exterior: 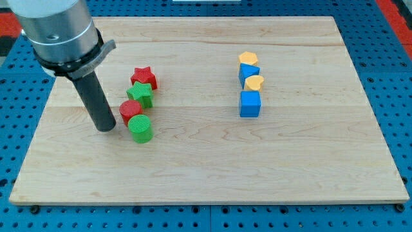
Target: Move the green star closer to green circle
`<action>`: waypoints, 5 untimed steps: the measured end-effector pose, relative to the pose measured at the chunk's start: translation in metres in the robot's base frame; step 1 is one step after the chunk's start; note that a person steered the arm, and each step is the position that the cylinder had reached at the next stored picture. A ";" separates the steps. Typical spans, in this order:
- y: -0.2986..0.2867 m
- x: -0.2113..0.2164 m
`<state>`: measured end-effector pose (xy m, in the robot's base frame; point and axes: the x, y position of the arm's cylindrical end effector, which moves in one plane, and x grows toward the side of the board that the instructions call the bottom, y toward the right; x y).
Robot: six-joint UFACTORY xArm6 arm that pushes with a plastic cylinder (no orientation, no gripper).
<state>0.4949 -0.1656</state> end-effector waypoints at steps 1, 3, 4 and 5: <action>0.034 0.013; 0.147 0.013; 0.117 0.023; 0.049 0.043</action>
<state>0.5383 -0.1169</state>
